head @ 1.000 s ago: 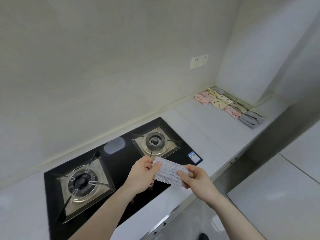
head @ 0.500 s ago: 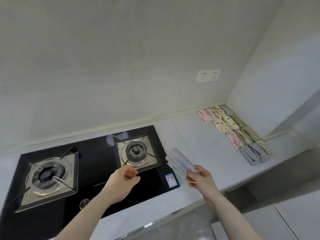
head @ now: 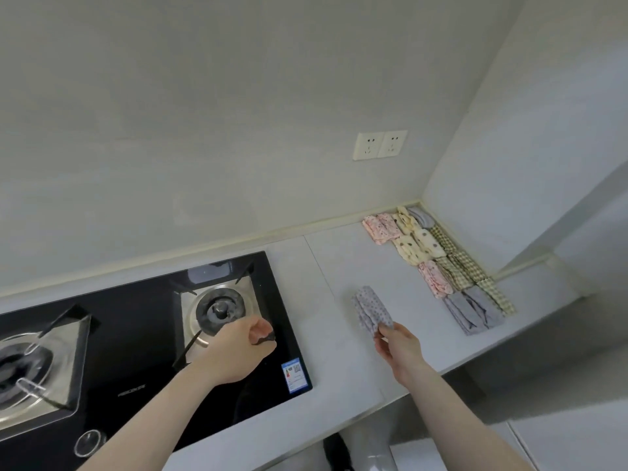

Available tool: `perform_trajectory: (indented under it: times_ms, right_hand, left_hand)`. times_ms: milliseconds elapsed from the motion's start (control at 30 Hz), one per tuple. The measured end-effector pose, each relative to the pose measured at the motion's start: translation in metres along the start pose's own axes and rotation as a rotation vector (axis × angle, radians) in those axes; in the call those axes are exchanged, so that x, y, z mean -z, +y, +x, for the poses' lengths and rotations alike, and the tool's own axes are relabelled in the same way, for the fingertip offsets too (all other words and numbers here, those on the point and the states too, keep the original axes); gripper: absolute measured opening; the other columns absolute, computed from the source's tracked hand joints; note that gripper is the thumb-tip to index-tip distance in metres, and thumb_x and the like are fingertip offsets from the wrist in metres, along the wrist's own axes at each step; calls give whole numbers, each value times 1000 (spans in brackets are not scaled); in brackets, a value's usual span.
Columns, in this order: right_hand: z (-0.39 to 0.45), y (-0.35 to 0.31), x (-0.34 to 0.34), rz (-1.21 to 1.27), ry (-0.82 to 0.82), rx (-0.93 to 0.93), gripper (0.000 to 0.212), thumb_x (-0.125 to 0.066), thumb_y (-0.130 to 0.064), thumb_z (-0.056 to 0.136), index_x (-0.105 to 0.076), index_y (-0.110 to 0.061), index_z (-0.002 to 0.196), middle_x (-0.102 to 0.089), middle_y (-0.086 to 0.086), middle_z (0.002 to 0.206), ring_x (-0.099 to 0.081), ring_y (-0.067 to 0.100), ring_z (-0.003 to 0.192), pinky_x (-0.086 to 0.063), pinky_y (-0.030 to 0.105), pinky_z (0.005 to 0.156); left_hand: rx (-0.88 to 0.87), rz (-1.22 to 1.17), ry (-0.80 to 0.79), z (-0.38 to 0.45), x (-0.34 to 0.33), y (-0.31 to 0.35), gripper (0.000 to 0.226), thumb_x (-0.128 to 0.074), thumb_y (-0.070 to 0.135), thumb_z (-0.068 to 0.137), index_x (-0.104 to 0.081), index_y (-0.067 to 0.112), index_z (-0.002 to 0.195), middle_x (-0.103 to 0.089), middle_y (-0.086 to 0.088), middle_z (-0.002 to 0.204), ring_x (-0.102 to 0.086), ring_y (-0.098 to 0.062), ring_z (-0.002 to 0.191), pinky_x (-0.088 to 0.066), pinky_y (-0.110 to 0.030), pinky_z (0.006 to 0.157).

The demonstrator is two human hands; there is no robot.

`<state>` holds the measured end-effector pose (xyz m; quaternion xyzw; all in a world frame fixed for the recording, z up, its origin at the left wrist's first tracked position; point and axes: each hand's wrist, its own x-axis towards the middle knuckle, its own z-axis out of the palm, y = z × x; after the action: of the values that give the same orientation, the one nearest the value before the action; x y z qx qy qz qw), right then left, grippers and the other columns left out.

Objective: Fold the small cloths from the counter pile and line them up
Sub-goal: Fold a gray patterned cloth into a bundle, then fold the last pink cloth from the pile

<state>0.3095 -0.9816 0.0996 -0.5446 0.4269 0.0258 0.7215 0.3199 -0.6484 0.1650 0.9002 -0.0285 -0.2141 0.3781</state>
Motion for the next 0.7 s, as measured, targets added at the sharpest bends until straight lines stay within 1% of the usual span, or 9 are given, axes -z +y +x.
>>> perform_trajectory:
  times_ms: [67, 133, 233, 267, 367, 433, 500, 600, 700]
  right_hand:
    - [26, -11, 8, 21, 47, -35, 1, -65, -4, 98, -65, -4, 98, -64, 9, 84, -59, 14, 71, -58, 21, 65]
    - [54, -25, 17, 12, 65, -57, 5, -65, -3, 97, -64, -4, 93, -63, 9, 83, -59, 14, 70, -57, 21, 65]
    - [98, -50, 35, -16, 78, -83, 4, -64, -2, 98, -64, -2, 94, -63, 9, 84, -58, 15, 71, -57, 21, 58]
    - [114, -58, 39, -26, 84, -101, 3, -64, -2, 98, -64, -1, 95, -62, 10, 84, -58, 16, 71, -57, 20, 54]
    - [157, -83, 48, -69, 92, -123, 3, -62, -1, 99, -63, 2, 99, -61, 11, 82, -58, 17, 68, -53, 17, 42]
    - [178, -101, 46, -80, 68, -139, 3, -58, 0, 100, -61, 0, 100, -59, 10, 81, -56, 16, 66, -49, 16, 37]
    - [204, -118, 42, -73, 42, -123, 9, -53, 3, 102, -59, -1, 97, -57, 9, 80, -55, 16, 67, -48, 16, 36]
    - [233, -143, 28, -54, 10, -109, 13, -48, 4, 103, -55, -3, 94, -54, 9, 82, -54, 17, 69, -50, 17, 37]
    - [262, -156, 17, -143, -20, -108, 16, -47, 4, 103, -54, -4, 92, -55, 9, 84, -56, 17, 71, -52, 18, 40]
  left_hand:
    - [0, -15, 29, 19, -9, 19, 21, -72, 38, 93, -64, 35, 112, -67, 19, 106, -63, 1, 100, -48, -18, 85]
    - [4, -14, 47, 35, -20, 36, 21, -72, 37, 92, -64, 35, 111, -66, 20, 106, -63, 0, 100, -50, -20, 87]
    - [10, -21, 47, 60, -41, 58, 19, -72, 36, 91, -64, 36, 108, -66, 20, 107, -62, -1, 100, -54, -28, 93]
    - [15, -25, 56, 67, -47, 65, 19, -72, 36, 91, -64, 36, 108, -66, 20, 108, -61, -1, 100, -53, -29, 94]
    - [36, -54, 83, 81, -65, 83, 20, -72, 37, 91, -63, 37, 109, -64, 20, 111, -61, 0, 100, -50, -22, 86]
    - [58, -81, 100, 86, -75, 91, 20, -72, 38, 92, -63, 37, 109, -64, 20, 111, -61, 0, 99, -47, -17, 80]
    - [94, -106, 130, 90, -80, 96, 18, -73, 37, 92, -63, 37, 108, -65, 18, 109, -62, 0, 99, -46, -16, 78]
    - [145, -125, 178, 95, -82, 98, 18, -73, 36, 92, -64, 36, 107, -67, 16, 108, -63, -2, 99, -49, -20, 82]
    - [194, -139, 214, 94, -86, 98, 20, -74, 35, 91, -64, 34, 109, -68, 16, 107, -64, -3, 99, -52, -23, 85]
